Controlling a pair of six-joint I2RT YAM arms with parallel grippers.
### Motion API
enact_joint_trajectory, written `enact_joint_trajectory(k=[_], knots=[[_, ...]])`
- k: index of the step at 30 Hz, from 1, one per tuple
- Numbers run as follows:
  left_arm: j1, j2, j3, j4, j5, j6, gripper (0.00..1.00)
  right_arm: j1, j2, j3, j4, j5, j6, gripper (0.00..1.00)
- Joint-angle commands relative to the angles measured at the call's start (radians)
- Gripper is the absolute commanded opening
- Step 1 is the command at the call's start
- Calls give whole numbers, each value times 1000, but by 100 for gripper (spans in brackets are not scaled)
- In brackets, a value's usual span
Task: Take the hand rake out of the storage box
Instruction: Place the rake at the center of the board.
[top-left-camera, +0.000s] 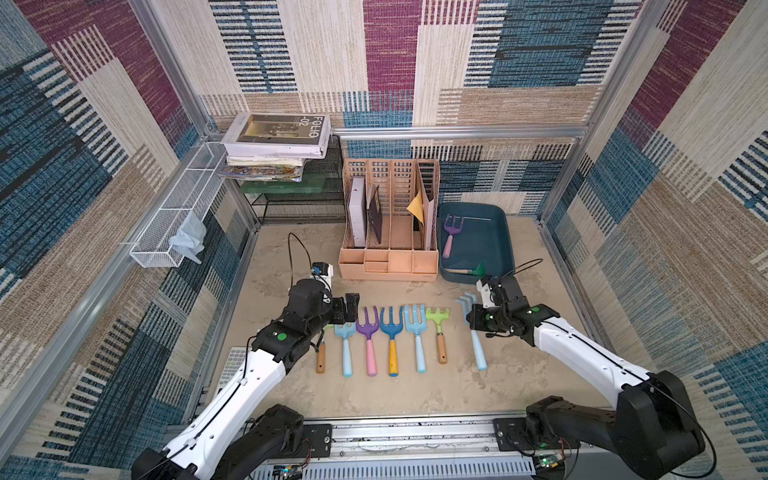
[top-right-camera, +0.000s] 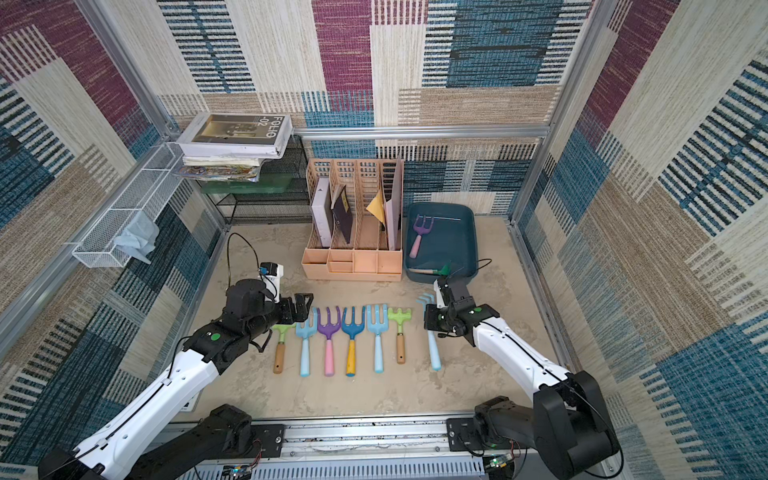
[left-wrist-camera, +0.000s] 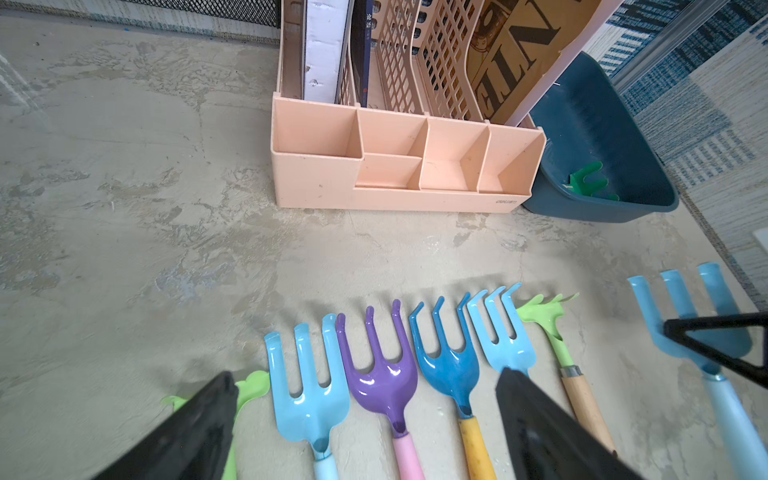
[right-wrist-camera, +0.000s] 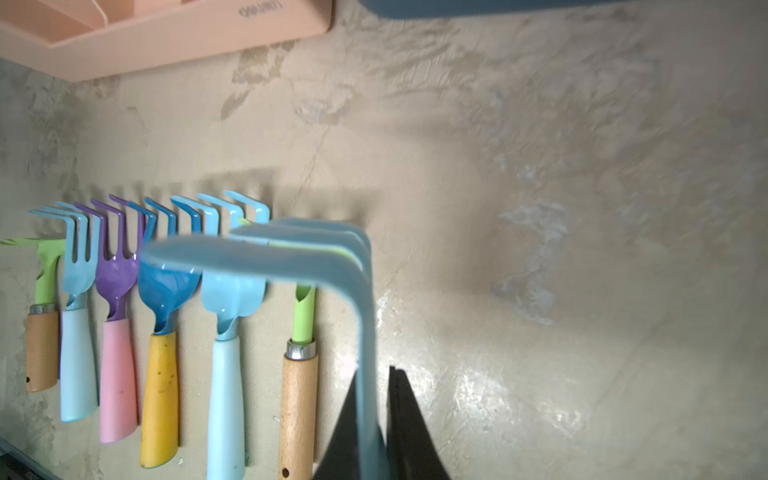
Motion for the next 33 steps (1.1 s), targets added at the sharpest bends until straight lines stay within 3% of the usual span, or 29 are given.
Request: enact_joint_trajectory(k=[1,9,11,14,21,29,33], knots=[[2,-1,-2,24,15,5,99,11,49,-20,141,-41,12,0],[2,-4,-6,25,15,5,99,2,169,-25,188,-41,-2,3],[2,0,-5,23,16,5,99,-8,174,-34,199,-58,0,10],[2,1,-6,23,12,6,99,-19,183,-38,191,-48,-3,29],[2,-2,-5,22,12,5,99,-53,212,-36,169,-43,-9,29],[2,5,-3,21,10,7,99,-55,182,-12,82,60,-9,55],[2,4,-2,21,10,7,99,-14,165,3,33,106,-2,62]])
